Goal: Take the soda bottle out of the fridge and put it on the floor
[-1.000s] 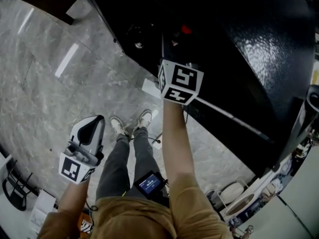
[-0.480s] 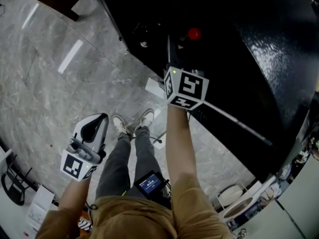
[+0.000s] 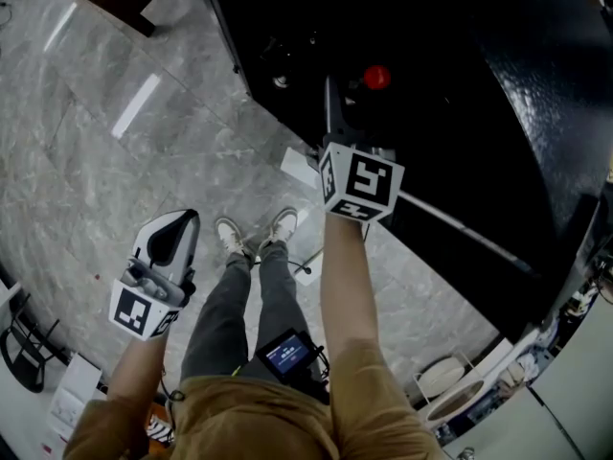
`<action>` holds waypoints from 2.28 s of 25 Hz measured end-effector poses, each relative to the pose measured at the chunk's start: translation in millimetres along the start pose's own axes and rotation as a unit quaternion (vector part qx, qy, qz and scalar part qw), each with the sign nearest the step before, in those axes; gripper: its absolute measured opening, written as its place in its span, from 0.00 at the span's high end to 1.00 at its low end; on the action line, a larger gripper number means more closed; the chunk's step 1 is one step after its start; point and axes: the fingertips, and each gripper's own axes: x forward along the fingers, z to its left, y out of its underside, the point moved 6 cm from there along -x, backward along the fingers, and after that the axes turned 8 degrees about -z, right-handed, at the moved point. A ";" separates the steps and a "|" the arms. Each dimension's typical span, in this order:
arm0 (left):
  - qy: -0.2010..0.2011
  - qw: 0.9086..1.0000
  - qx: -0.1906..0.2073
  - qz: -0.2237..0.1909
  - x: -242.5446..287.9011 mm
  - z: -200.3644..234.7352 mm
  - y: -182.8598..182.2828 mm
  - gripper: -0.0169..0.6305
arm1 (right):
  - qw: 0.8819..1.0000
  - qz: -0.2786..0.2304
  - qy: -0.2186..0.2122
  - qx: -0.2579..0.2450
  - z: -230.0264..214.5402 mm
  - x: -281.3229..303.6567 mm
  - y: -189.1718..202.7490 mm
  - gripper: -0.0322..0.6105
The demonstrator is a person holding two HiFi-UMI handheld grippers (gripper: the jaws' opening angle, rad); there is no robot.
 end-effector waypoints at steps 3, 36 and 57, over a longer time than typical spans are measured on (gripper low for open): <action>-0.007 1.000 0.002 0.000 -4.7 2.3 -0.6 0.97 | 1.000 -0.002 -0.002 0.001 2.8 -7.5 -2.7 0.49; -0.041 0.997 0.048 -0.047 14.9 16.4 61.0 0.97 | 0.989 -0.028 -0.147 0.010 74.0 -90.3 25.5 0.49; -0.061 0.994 0.076 -0.052 -0.3 81.8 181.8 0.97 | 0.971 0.004 -0.240 -0.008 129.1 -81.2 184.0 0.49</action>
